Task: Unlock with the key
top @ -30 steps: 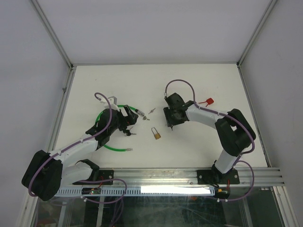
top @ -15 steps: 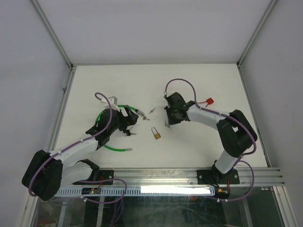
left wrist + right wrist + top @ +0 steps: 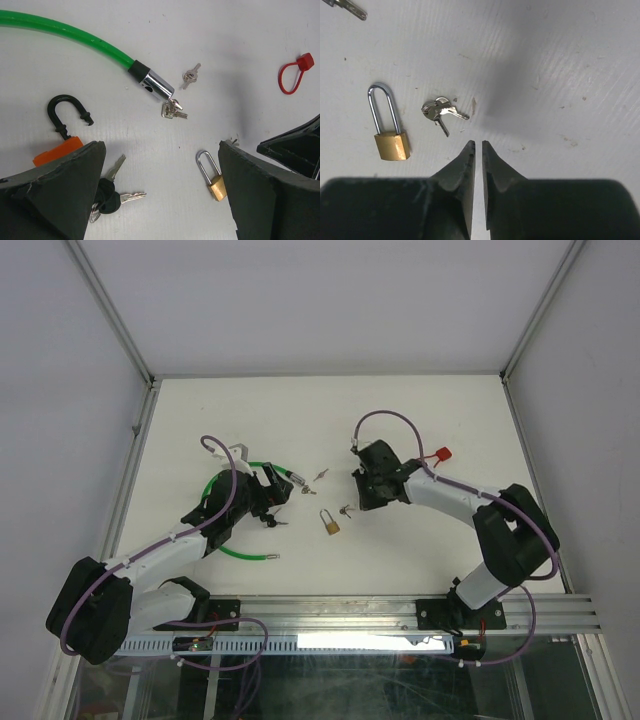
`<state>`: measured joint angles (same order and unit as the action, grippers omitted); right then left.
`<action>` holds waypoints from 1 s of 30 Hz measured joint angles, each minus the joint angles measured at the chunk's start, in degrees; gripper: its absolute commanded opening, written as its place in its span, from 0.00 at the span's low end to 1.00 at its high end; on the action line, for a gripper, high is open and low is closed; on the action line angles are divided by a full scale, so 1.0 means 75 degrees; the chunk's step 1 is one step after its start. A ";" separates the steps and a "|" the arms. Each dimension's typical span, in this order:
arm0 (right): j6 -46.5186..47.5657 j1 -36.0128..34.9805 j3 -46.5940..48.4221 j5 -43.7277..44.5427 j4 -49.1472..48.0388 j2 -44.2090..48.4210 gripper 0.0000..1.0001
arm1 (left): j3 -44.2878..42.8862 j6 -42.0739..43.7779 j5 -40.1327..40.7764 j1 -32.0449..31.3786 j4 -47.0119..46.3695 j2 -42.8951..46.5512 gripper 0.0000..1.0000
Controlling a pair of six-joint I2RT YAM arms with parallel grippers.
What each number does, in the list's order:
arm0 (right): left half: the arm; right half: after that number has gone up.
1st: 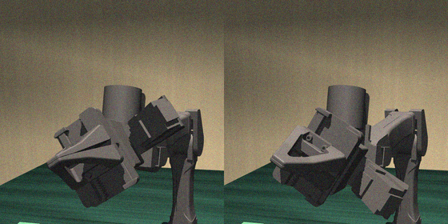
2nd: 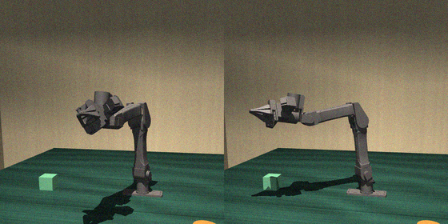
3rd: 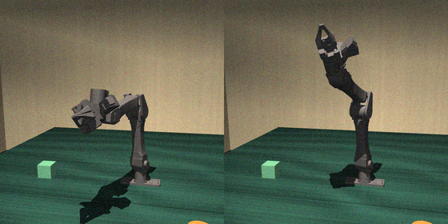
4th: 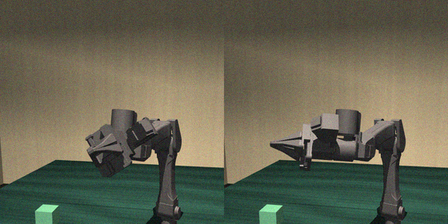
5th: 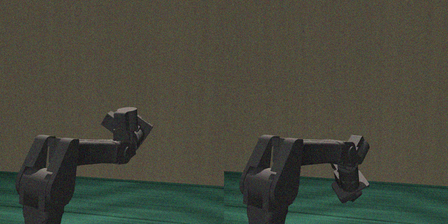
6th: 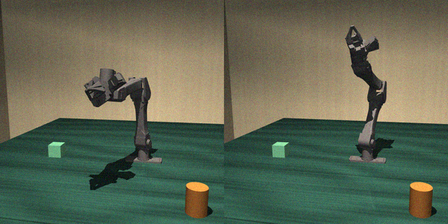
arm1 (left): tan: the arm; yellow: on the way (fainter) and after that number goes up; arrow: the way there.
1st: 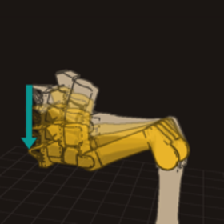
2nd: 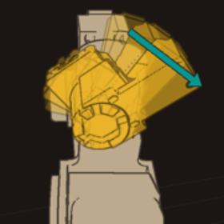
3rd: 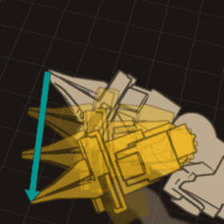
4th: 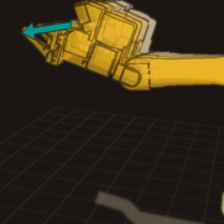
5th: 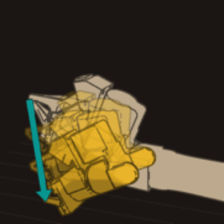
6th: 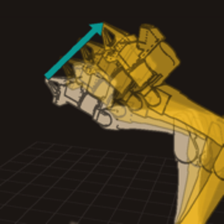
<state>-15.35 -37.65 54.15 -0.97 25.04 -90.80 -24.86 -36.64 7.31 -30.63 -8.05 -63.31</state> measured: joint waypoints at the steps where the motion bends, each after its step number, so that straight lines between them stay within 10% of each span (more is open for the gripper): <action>1: 0.0006 0.0000 -0.0003 -0.0012 0.0015 0.0038 0.18 | 0.0000 0.0000 0.0000 0.0000 0.0000 0.0000 0.99; 20: -0.0149 -0.0131 0.1137 -0.0230 -0.1093 -0.1276 0.54 | 0.0000 0.0000 0.0006 0.0000 0.0000 -0.0009 0.99; 30: -0.0425 -0.0717 0.2562 0.0915 -0.1574 -0.2742 0.49 | 0.0000 0.0003 0.0009 0.0000 0.0003 -0.0029 0.99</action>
<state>-18.55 -43.03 73.36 5.89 13.23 -111.37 -24.86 -36.62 7.38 -30.63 -8.03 -63.53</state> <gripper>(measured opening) 0.519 0.990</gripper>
